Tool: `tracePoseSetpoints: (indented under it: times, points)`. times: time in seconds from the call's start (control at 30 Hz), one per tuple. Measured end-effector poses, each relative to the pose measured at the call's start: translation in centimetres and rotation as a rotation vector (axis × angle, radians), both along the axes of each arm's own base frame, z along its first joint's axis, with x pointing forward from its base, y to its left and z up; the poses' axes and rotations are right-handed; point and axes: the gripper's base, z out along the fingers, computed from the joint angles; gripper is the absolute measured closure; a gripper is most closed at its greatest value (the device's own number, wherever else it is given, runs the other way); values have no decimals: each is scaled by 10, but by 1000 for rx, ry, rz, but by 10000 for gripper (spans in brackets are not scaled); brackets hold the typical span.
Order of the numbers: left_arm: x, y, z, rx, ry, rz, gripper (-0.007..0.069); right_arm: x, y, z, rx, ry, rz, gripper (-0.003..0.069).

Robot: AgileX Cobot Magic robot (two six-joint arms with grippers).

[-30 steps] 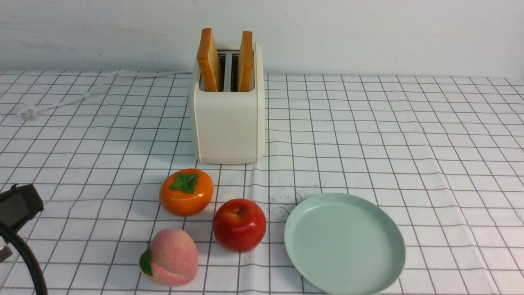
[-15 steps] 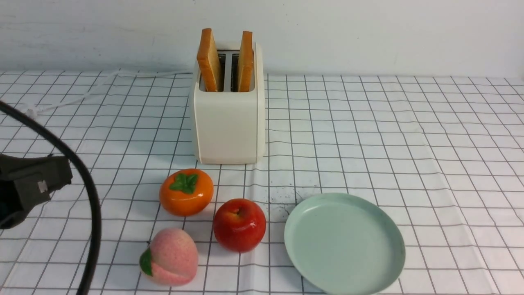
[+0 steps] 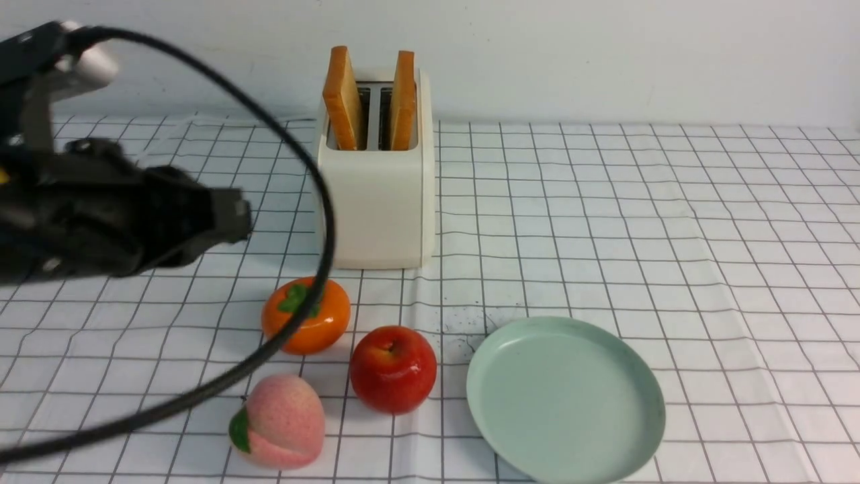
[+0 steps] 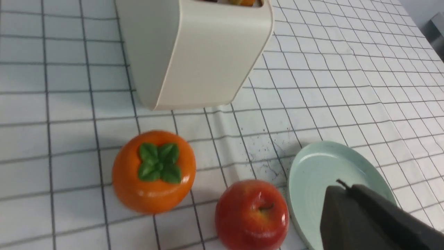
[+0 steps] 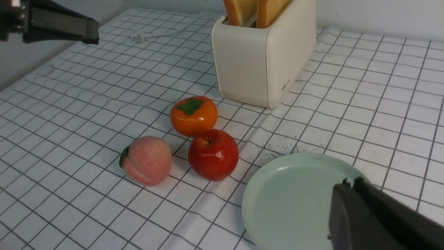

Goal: Take toasted bread from bread machine on white checkered table place on plate.
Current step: 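Reach for a toast slice standing in the toaster with the left gripper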

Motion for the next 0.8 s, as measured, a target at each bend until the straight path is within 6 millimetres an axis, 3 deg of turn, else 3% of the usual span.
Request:
tracePoseSetpoints:
  times: [0.2, 0.3, 0.4, 0.43, 0.47, 0.53, 0.6, 0.8]
  points:
    - [80, -24, -1, 65, -1, -4, 597, 0, 0, 0, -3, 4, 6, 659]
    - [123, -36, 0, 87, -26, -5, 452, -1, 1, -1, -6, 13, 14, 659]
    - [146, -42, 2, 91, -51, -4, 353, -2, 1, -2, -10, 23, 23, 659]
    - [157, -45, 2, 98, -66, -3, 289, -2, 1, -2, -10, 23, 23, 658]
    - [158, -45, 0, 100, -60, -3, 289, -2, 1, -2, -10, 23, 23, 657]
    - [177, -49, -1, 128, -103, 3, 199, -2, 1, -2, -11, 25, 25, 657]
    - [188, -51, -6, 143, -127, 14, 172, -3, 2, -3, -14, 33, 32, 657]
    - [205, -52, -16, 142, -199, 59, 155, -5, 3, -5, -24, 60, 56, 655]
